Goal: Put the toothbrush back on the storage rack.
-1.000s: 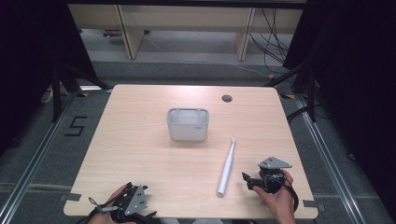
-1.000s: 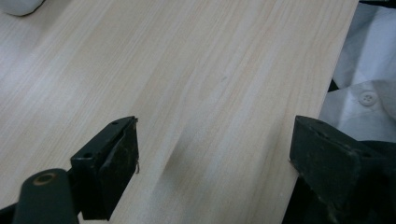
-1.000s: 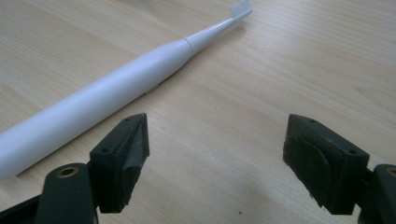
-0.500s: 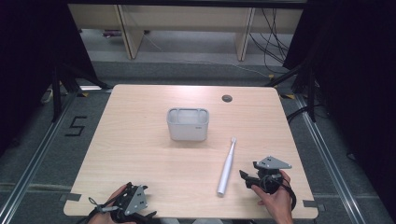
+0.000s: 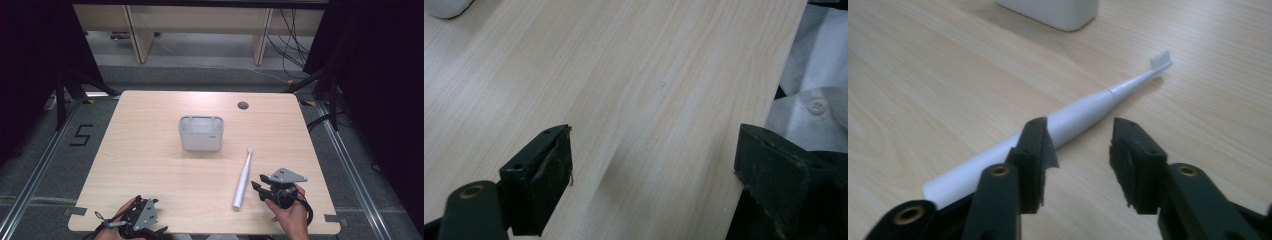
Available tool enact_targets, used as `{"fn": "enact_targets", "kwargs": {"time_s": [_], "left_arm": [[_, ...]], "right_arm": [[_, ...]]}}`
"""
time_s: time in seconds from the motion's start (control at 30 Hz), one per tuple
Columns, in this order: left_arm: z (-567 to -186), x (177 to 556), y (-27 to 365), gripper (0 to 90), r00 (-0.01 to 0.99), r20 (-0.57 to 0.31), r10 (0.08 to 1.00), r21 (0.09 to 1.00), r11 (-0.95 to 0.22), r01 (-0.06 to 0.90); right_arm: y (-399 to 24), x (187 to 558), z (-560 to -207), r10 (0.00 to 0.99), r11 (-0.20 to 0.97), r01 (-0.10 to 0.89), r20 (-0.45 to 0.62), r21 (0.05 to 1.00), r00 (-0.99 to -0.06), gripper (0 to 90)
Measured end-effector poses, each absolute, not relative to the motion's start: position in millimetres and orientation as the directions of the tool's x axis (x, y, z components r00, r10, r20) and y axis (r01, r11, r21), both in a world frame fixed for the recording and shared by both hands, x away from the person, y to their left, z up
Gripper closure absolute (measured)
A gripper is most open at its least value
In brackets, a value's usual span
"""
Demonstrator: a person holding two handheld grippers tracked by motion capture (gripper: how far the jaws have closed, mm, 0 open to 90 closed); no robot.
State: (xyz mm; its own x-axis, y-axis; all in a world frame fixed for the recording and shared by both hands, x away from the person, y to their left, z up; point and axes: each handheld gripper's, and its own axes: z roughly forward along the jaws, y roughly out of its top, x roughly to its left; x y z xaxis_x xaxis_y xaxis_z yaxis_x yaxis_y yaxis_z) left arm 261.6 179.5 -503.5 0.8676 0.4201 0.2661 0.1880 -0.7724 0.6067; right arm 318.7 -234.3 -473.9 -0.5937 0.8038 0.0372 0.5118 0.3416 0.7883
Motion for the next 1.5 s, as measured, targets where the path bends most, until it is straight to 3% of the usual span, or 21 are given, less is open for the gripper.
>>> {"fn": "enact_targets", "kwargs": {"time_s": [0.2,0.4,1.5], "left_arm": [[-503,262,180,15.4,0.876,0.247,0.413,0.614,-0.767,0.189],[-502,263,180,15.4,0.883,0.239,0.404,0.605,-0.773,0.19],[-502,262,181,15.4,0.882,0.24,0.405,0.605,-0.773,0.191]], "right_arm": [[-219,316,-470,0.763,0.362,0.464,0.029,0.808,-0.645,80.3],[-205,319,-473,0.716,0.414,0.411,-0.012,0.812,-0.698,88.6],[-181,322,-492,0.635,0.526,0.449,0.017,0.722,-0.772,89.8]]}}
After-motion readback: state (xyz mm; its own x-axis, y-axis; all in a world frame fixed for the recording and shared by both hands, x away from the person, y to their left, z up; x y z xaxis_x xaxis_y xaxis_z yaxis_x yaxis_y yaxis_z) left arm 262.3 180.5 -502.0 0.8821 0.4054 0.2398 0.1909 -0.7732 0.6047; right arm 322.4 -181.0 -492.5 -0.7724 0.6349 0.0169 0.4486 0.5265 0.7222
